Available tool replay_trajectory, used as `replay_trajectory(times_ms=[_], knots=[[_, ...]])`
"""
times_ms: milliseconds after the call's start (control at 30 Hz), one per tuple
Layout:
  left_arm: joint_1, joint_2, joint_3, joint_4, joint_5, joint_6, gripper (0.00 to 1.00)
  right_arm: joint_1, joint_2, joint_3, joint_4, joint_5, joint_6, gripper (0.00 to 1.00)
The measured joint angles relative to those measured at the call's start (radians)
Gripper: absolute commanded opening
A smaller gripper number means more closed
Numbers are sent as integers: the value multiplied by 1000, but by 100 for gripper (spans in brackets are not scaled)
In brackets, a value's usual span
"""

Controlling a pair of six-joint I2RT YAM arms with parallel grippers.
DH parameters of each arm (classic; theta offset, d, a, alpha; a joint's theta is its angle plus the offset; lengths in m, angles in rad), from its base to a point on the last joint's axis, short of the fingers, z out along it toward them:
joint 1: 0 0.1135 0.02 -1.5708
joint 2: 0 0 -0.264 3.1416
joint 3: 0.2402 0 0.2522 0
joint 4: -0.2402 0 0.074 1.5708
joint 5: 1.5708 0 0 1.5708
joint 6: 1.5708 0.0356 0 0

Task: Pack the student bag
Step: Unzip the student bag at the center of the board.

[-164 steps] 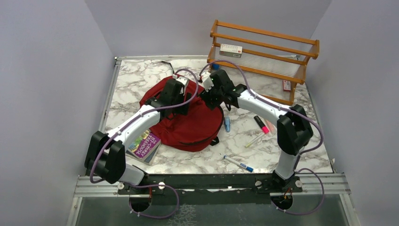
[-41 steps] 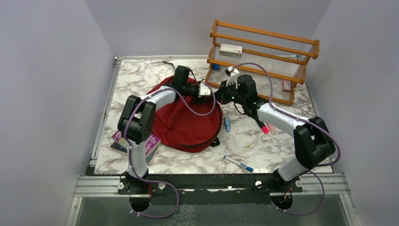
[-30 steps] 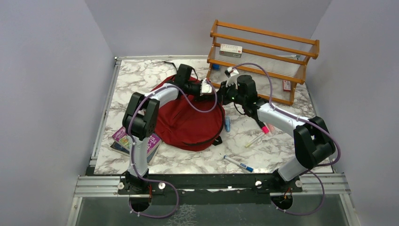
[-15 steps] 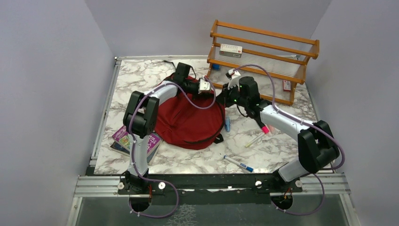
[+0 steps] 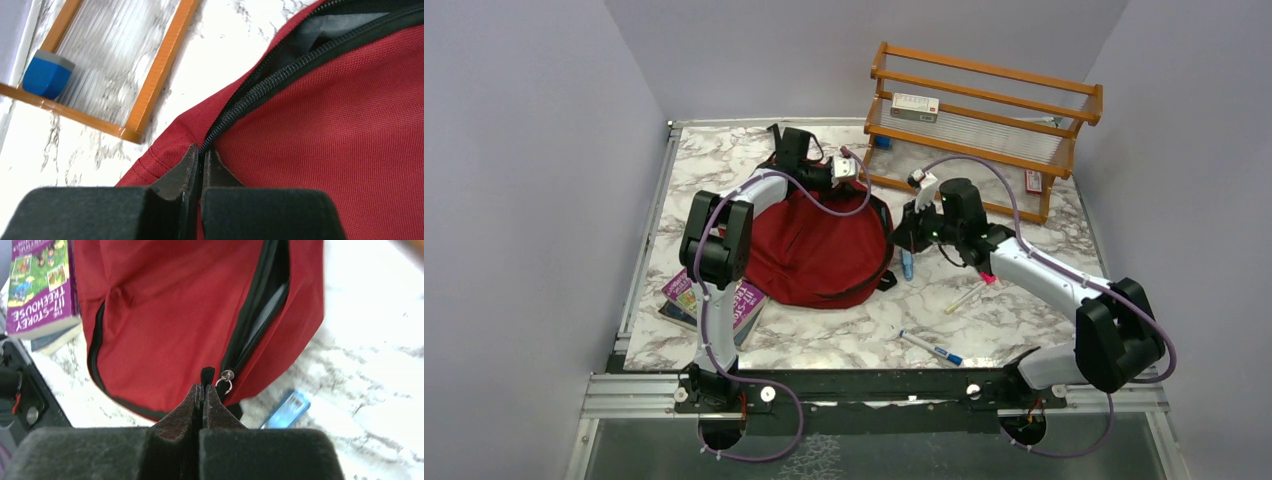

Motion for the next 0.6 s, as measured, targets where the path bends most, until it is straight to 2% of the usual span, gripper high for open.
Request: replay_trajectory(times_ms=[200,400,500,600], knots=[[22,10,0,98,-40,-129,0,0,-68,-108,-24,-43,50,1],[26,10,-32,231,-97,-296,0,-1,-93,-231,58,-82,121,1],[26,10,-55,280,-113,-339,10,-1,-95,-272,90,-96,154,0],[32,5,-88,343,-127,-346,30,-1,-115,-282,78,-105,175,1]])
